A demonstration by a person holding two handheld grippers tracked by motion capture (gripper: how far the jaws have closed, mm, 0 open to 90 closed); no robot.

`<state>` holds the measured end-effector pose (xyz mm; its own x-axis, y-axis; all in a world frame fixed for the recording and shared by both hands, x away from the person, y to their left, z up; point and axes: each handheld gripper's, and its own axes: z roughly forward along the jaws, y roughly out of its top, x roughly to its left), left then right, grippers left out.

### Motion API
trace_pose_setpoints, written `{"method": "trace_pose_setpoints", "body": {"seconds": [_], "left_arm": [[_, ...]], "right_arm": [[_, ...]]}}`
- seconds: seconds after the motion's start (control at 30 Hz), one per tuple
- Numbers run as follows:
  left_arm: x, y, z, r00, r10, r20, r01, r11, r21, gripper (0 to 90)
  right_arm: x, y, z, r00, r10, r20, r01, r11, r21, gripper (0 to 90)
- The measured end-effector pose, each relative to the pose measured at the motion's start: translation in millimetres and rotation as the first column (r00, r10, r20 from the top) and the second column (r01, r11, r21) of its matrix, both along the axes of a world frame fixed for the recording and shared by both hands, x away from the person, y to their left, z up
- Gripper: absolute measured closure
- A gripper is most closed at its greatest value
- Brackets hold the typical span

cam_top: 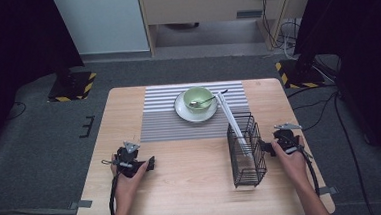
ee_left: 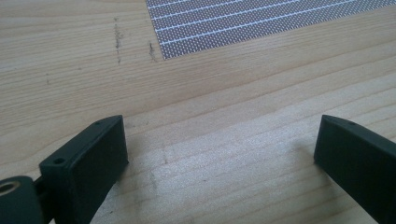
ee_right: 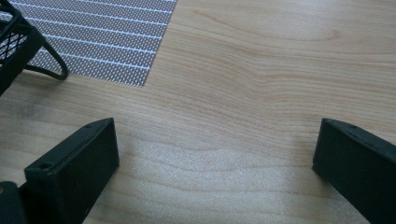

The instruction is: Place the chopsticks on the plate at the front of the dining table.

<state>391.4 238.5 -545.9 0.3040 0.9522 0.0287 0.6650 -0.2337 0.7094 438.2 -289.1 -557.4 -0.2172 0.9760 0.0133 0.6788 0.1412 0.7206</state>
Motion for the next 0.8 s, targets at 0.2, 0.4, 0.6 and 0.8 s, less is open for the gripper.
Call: {"method": "trace_pose_setpoints", "body": {"seconds": [0.2,0.4,0.6,0.8], "left_arm": [[0.0,0.0,0.0,1.0000,0.000,0.000,0.000,1.0000,0.000,1.9],[0.0,0.0,0.0,1.0000,0.000,0.000,0.000,1.0000,0.000,1.9],[0.0,0.0,0.0,1.0000,0.000,0.000,0.000,1.0000,0.000,1.9],[0.0,0.0,0.0,1.0000,0.000,0.000,0.000,1.0000,0.001,1.9]], "right_arm": [[1.2,-4.4,4.2,0.9995,0.022,-0.023,-0.022,0.999,0.023,4.8],[-2.5,-14.9,20.6,0.9968,0.073,-0.033,-0.071,0.997,0.043,7.2],[-6.3,-24.5,48.7,0.9931,0.117,-0.015,-0.116,0.992,0.055,10.6],[-6.0,-30.2,86.0,0.9873,0.158,0.014,-0.159,0.986,0.055,17.2]]}}
